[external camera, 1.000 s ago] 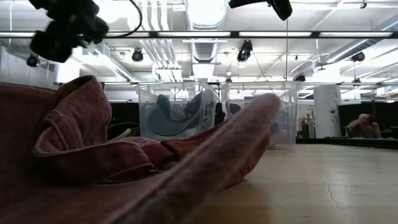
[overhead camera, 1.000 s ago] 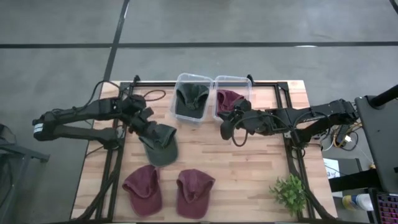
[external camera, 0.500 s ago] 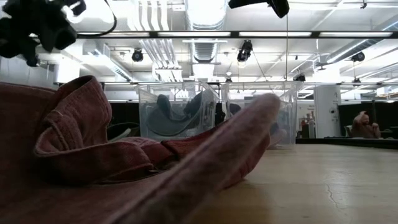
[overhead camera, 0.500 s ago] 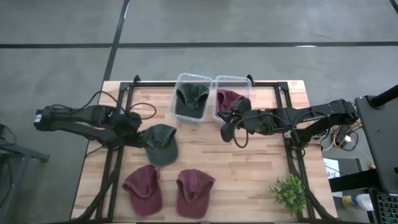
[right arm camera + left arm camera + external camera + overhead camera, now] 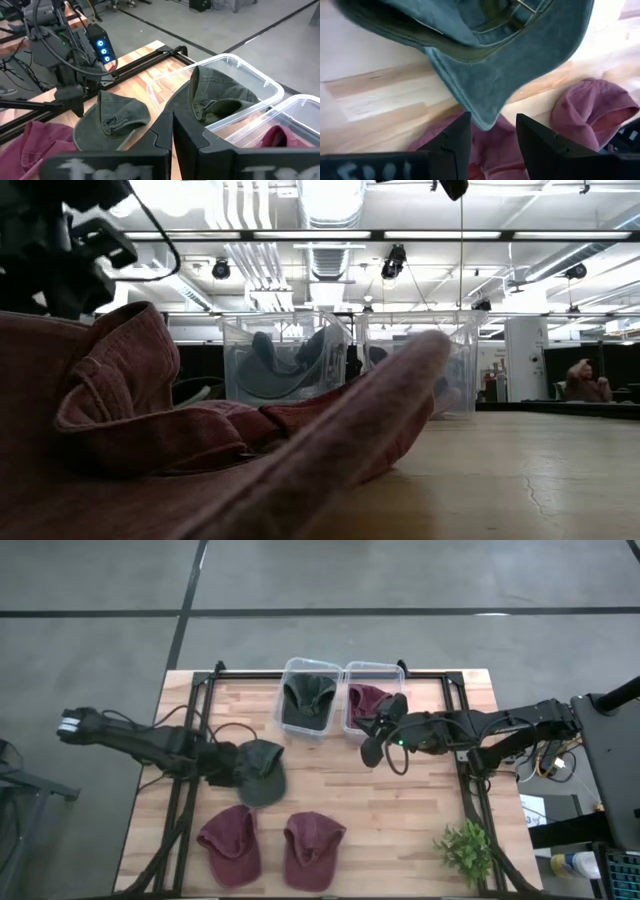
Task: Pick & Place hat
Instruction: Put the black cap into the left transparent bin
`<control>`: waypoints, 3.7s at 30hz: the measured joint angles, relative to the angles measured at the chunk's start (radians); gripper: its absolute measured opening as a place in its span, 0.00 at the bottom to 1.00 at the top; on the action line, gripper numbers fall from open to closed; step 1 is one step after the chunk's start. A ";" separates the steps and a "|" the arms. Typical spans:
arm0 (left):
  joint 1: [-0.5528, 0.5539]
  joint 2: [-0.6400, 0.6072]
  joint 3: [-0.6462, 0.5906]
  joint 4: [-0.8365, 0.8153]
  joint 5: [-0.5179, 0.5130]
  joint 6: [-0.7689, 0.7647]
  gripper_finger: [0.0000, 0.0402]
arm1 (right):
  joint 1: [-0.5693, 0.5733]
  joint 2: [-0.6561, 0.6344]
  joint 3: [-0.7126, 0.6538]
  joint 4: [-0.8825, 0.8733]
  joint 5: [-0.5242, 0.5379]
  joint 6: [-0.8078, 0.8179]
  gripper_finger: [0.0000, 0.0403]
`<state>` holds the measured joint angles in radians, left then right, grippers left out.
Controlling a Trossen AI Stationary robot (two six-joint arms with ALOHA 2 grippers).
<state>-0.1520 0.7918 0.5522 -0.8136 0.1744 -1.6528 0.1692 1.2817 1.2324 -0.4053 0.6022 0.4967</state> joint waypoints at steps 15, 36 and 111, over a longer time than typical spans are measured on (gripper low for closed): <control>-0.002 -0.003 -0.066 0.037 0.035 -0.014 0.37 | -0.016 0.000 0.023 -0.001 0.000 -0.006 0.02; 0.002 0.056 -0.096 0.052 -0.111 -0.015 0.04 | -0.033 0.001 0.023 0.000 0.001 -0.003 0.02; 0.832 0.824 1.039 -0.300 0.145 1.236 0.02 | -0.064 0.003 0.022 0.002 0.000 0.009 0.02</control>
<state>0.6798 1.6161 1.5912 -1.1138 0.3197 -0.4173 0.1047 1.2842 1.2545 -0.4038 0.6020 0.5053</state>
